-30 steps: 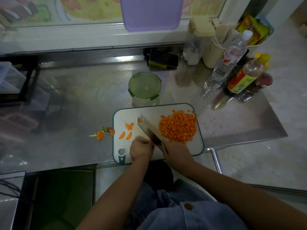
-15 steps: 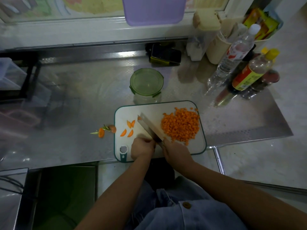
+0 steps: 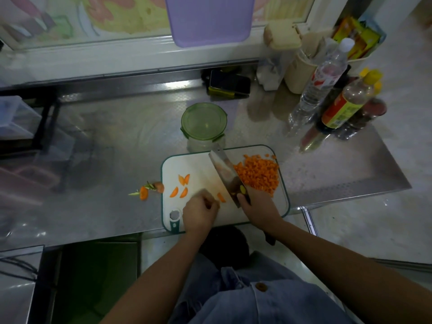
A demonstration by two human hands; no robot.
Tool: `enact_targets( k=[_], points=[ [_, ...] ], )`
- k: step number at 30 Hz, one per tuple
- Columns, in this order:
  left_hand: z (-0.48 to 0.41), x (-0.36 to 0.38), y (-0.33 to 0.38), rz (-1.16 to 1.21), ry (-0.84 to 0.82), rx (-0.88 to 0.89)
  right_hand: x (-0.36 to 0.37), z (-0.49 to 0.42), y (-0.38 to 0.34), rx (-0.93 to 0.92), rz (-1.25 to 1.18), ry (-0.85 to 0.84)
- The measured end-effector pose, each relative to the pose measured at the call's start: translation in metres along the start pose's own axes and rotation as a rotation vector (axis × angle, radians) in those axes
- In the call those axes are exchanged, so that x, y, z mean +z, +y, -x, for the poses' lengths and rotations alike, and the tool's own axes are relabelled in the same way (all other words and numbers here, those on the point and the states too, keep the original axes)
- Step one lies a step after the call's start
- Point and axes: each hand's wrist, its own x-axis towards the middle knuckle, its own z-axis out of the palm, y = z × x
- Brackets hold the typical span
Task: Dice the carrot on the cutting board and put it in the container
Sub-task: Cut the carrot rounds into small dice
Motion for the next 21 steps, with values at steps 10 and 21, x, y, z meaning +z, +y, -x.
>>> enact_targets(
  k=[10, 21],
  points=[
    [-0.026, -0.010, 0.003, -0.569, -0.077, 0.639, -0.004, 0.008, 0.008, 0.029, -0.062, 0.018],
    [-0.013, 0.000, 0.011, -0.365, 0.026, 0.229, 0.014, 0.010, 0.000, 0.045, 0.117, -0.066]
  ],
)
